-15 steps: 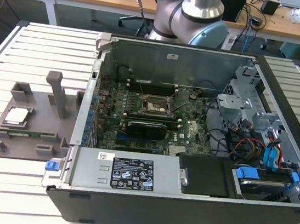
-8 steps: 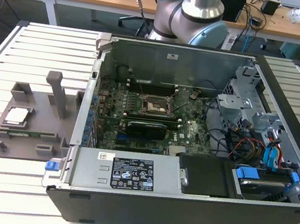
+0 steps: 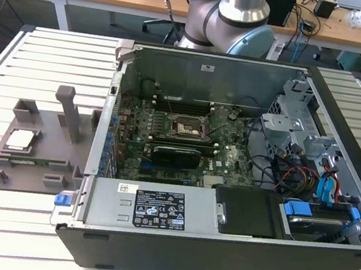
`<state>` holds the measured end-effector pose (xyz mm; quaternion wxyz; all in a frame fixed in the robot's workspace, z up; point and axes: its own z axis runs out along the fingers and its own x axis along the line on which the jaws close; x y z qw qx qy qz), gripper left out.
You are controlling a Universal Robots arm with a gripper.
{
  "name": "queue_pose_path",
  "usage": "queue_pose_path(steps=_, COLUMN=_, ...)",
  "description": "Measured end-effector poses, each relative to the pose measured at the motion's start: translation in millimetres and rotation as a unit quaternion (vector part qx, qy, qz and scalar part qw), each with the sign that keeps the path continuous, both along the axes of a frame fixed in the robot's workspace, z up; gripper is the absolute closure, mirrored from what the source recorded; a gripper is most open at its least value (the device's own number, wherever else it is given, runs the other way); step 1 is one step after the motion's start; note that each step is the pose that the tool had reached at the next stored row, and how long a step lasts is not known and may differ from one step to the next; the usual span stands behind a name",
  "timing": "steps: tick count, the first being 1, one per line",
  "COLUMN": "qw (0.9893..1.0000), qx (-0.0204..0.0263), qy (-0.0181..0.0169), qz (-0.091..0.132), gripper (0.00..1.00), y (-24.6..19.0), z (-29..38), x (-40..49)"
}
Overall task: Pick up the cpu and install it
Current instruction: 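Pick up the cpu and move it towards the insertion slot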
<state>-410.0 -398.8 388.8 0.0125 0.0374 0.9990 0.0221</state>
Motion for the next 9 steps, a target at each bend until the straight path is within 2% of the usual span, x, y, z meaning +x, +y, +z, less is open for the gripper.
queue_pose_path(steps=4, qw=1.0, qx=0.0, qy=0.0, qz=0.0, gripper=0.52, y=0.0, z=0.0, x=0.0)
queue_pose_path(steps=9, qw=1.0, qx=0.0, qy=0.0, qz=0.0, gripper=0.52, y=0.0, z=-0.1, x=0.0)
